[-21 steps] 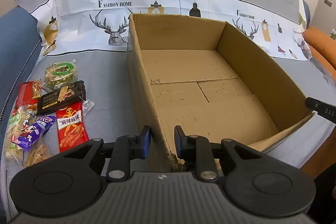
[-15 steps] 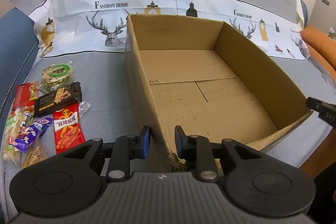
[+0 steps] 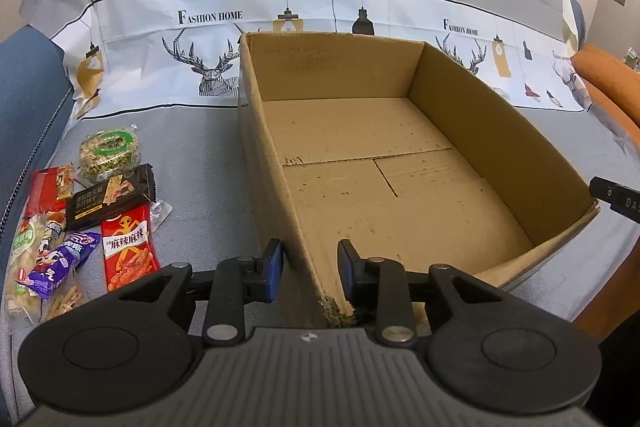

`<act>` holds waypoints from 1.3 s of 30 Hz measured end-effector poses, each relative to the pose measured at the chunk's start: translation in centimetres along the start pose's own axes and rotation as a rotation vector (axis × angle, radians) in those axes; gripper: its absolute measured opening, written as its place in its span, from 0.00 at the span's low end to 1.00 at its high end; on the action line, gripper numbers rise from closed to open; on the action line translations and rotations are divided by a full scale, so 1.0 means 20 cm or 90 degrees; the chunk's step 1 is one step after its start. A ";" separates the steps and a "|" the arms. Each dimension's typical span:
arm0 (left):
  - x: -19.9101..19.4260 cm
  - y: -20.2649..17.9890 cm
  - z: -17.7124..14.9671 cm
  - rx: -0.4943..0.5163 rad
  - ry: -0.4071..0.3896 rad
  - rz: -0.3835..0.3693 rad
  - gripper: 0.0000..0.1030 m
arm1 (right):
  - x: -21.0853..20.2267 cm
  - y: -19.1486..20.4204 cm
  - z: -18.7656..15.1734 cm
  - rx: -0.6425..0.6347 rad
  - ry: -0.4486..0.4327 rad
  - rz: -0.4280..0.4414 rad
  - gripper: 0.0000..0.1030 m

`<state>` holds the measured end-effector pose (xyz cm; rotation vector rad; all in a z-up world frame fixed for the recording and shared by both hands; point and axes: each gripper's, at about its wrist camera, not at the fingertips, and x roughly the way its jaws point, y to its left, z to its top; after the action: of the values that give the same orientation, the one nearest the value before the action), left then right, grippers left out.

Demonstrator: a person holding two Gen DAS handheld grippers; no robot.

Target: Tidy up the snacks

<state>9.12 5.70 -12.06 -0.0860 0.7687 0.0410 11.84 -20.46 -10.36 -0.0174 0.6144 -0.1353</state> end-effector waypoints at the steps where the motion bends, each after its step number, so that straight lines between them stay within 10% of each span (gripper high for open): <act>1: 0.00 0.00 0.00 0.000 0.000 0.000 0.32 | 0.00 -0.01 0.01 0.006 0.000 -0.005 0.29; 10: 0.00 0.00 0.00 0.001 -0.002 -0.003 0.32 | 0.04 -0.02 -0.01 0.009 0.053 0.025 0.32; 18: 0.01 0.00 0.00 -0.001 -0.007 -0.008 0.32 | -0.04 -0.06 0.00 0.028 -0.030 0.002 0.30; 26: 0.00 -0.01 -0.01 0.004 -0.008 -0.009 0.32 | 0.03 -0.13 -0.02 0.054 0.003 -0.021 0.62; 33: 0.01 -0.01 -0.01 0.006 -0.015 -0.009 0.33 | 0.00 -0.09 -0.02 0.014 0.005 0.020 0.16; 39: 0.01 0.01 -0.01 -0.001 -0.015 -0.016 0.33 | -0.01 -0.15 -0.01 0.050 0.007 0.030 0.16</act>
<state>9.08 5.81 -12.25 -0.0962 0.7443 0.0195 11.14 -23.36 -10.28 0.0745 0.6203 -0.1134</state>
